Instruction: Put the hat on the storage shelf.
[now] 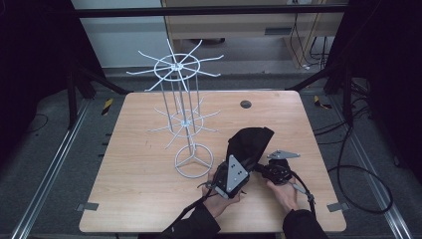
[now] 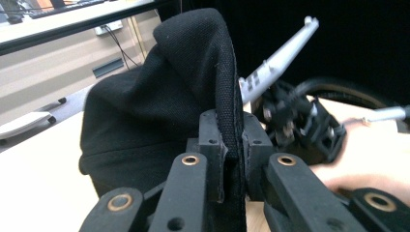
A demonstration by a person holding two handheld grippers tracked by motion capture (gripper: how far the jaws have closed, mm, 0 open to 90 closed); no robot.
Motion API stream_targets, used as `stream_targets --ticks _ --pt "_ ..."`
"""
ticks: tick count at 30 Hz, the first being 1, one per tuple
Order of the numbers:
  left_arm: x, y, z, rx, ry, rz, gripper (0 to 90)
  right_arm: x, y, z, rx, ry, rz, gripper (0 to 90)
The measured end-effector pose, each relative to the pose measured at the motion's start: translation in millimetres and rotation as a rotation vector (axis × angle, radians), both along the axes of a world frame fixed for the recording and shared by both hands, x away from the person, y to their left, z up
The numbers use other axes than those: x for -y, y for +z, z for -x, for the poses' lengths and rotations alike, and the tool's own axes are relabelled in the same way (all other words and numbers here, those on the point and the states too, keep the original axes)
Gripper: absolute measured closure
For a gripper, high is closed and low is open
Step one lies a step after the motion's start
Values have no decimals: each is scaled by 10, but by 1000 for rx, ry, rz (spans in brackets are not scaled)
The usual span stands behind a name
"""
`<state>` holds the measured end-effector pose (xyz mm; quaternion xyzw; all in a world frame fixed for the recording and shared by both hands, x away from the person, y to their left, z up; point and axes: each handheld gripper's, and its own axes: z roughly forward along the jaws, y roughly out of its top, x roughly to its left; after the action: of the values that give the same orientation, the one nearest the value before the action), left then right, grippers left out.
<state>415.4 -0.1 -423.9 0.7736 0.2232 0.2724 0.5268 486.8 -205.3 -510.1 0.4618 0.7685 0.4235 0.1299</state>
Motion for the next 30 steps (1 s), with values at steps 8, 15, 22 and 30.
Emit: stream_targets --ticks 8,15,22,30 --pt "71 -168 26 -8 -11 -21 826 91 26 17 -2 -12 -25 900" --pt "145 -288 98 -2 -35 -68 826 481 248 122 97 -127 -49 900" --pt "193 -423 132 -13 -46 -110 826 689 448 262 178 -161 -86 900" --pt "211 -469 144 -1 -40 -150 826 664 797 390 241 -138 -119 767"
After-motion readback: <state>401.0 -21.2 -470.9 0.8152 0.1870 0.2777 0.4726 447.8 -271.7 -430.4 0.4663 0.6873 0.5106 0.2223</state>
